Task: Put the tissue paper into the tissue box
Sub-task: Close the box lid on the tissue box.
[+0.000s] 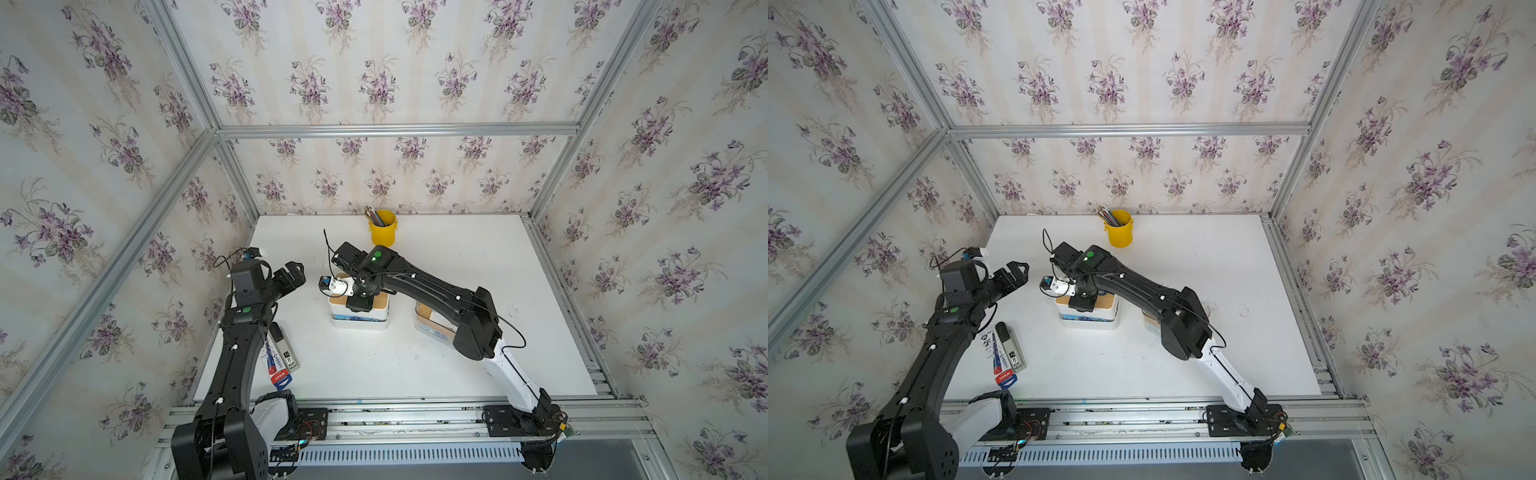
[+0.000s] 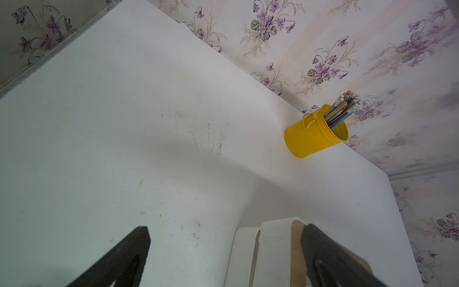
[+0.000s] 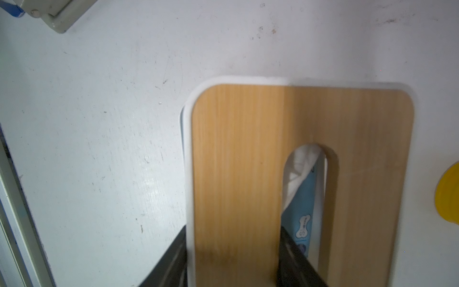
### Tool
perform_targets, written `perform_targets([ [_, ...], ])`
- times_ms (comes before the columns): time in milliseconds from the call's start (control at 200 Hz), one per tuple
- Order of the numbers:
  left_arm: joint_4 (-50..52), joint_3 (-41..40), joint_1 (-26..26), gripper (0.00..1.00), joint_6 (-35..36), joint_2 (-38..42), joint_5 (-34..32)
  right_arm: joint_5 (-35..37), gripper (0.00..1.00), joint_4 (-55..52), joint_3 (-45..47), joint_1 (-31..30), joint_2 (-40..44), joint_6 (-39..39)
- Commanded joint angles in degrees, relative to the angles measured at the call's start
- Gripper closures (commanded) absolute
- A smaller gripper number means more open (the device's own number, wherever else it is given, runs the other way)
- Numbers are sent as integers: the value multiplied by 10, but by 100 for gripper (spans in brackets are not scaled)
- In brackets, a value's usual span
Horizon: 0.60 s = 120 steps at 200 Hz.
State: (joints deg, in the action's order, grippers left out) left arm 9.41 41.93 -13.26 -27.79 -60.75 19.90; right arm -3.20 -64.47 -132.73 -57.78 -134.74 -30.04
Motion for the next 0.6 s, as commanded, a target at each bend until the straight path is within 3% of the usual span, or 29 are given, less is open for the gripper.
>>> perform_targets([
  [0, -15, 2, -1, 1, 8, -2, 3, -6, 87, 0, 3, 1, -5, -15],
  [594, -18, 1, -1, 1, 6, -2, 18, -28, 89, 12, 10, 1, 16, -11],
])
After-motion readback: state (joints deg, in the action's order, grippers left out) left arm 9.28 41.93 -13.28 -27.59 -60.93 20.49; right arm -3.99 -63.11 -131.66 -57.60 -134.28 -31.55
